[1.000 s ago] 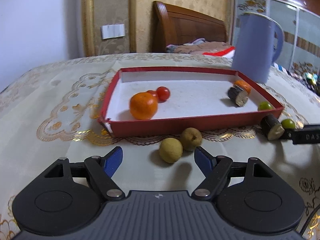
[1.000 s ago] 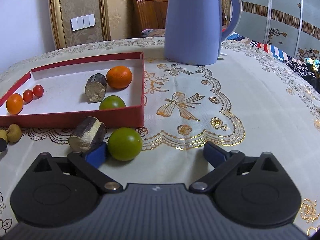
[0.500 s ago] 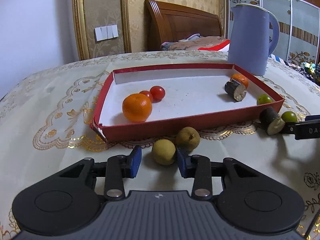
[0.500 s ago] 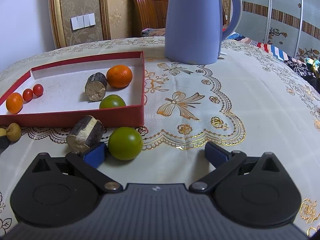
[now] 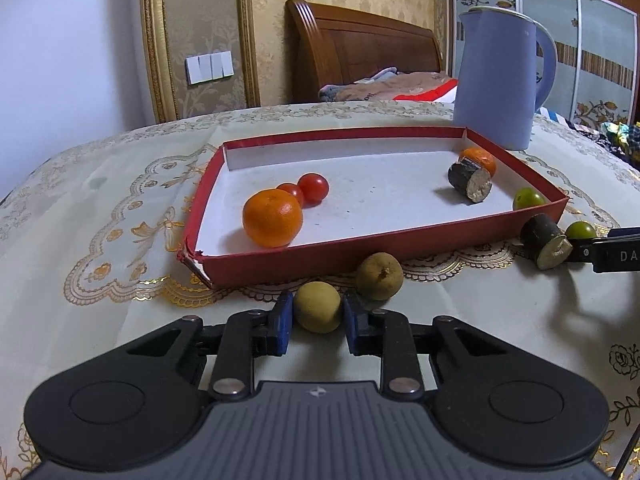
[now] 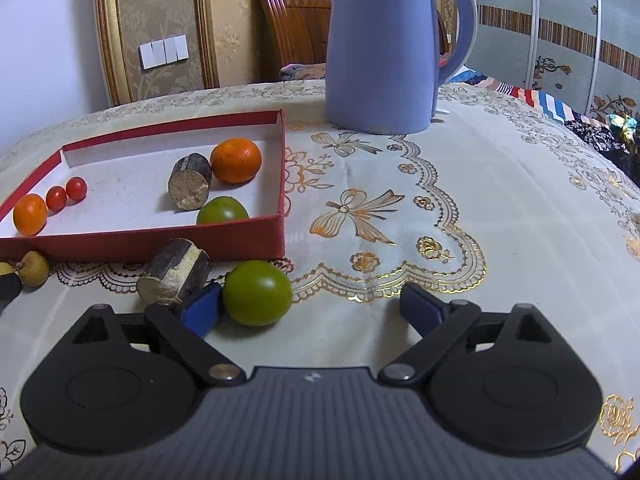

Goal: Organize fruits
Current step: 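Move the left gripper to a small yellow fruit and close on it, then close the right gripper on the green lime beside the tray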

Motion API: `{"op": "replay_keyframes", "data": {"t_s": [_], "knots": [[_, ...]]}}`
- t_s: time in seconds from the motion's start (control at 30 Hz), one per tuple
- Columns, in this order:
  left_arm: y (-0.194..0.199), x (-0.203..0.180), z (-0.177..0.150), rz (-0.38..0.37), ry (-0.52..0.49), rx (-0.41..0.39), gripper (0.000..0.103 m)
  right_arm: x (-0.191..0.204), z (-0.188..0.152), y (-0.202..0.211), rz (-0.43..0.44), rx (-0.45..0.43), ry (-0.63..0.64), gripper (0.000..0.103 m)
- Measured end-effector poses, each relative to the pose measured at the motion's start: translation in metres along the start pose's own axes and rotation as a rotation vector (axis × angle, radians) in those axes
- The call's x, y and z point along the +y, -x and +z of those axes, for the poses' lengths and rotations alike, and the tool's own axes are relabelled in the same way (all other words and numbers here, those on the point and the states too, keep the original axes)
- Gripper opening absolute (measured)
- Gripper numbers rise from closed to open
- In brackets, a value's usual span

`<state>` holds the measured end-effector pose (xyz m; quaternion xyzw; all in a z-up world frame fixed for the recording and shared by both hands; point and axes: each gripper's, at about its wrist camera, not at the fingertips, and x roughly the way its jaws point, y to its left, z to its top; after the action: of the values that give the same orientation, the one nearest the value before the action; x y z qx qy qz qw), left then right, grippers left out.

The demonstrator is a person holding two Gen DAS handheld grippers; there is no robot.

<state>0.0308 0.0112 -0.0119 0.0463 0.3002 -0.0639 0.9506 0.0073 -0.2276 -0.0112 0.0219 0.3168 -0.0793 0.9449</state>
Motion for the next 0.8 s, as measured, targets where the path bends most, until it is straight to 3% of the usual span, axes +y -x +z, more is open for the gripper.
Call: {"op": "replay_keyframes", "data": {"t_s": [0.47, 0.57, 0.6, 0.8], "knots": [[0.001, 0.012, -0.001, 0.033, 0.07, 0.009, 0.026, 0.002, -0.001, 0.003, -0.002, -0.02, 0.013, 0.074], [0.001, 0.01, -0.001, 0.039, 0.063, 0.007, 0.026, 0.002, -0.001, 0.006, 0.006, -0.035, 0.011, 0.06], [0.001, 0.01, -0.001, 0.039, 0.062, 0.007, 0.026, 0.002, -0.001, 0.006, 0.019, -0.039, 0.011, 0.05], [0.001, 0.009, -0.001, 0.039, 0.061, 0.008, 0.026, 0.003, -0.001, 0.007, 0.02, -0.039, 0.022, 0.047]]}}
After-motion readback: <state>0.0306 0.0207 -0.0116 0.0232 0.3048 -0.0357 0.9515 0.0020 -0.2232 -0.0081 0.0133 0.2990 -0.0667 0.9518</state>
